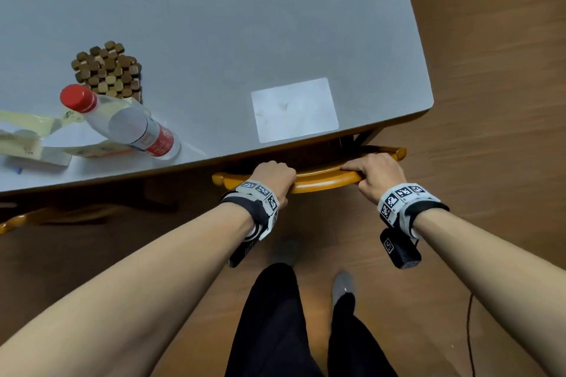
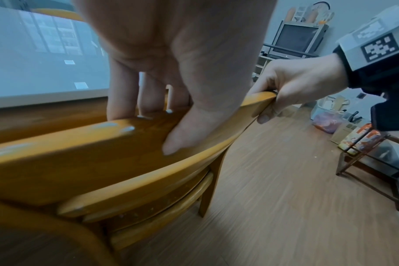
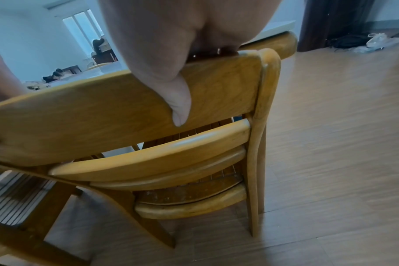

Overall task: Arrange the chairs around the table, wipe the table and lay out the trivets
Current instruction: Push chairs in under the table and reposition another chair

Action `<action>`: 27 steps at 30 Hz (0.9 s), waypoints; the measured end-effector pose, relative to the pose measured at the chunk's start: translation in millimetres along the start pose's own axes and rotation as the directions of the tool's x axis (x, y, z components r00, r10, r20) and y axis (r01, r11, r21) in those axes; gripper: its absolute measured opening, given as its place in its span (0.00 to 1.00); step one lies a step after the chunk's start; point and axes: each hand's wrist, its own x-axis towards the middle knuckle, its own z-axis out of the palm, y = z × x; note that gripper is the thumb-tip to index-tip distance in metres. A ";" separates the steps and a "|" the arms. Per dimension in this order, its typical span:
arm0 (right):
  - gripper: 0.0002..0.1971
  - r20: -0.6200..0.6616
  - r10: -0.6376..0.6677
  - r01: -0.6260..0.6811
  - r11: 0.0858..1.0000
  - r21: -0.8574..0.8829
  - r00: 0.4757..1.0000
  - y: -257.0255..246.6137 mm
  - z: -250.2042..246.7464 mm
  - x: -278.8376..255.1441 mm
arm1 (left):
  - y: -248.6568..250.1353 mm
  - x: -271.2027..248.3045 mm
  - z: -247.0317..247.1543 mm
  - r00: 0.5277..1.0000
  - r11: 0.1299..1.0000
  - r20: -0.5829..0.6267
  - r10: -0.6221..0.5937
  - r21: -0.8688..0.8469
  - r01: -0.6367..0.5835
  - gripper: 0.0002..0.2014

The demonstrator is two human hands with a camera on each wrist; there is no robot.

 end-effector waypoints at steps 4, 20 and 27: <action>0.26 0.015 -0.023 0.022 0.998 0.055 1.000 18.4 8.3 1.9 | 12.6 -2.2 6.0 0.999 1.000 0.017 -0.027 -0.016 0.027 0.08; 0.28 0.098 -0.087 0.101 0.985 -0.138 0.991 10.8 -1.3 7.3 | 16.5 0.4 12.9 0.989 0.985 0.011 -0.145 -0.094 0.145 0.12; 0.37 0.196 -0.108 0.091 0.991 0.096 0.975 10.0 -31.2 -13.3 | 36.9 -42.3 12.8 0.935 0.866 -0.050 -0.351 -0.398 0.304 0.24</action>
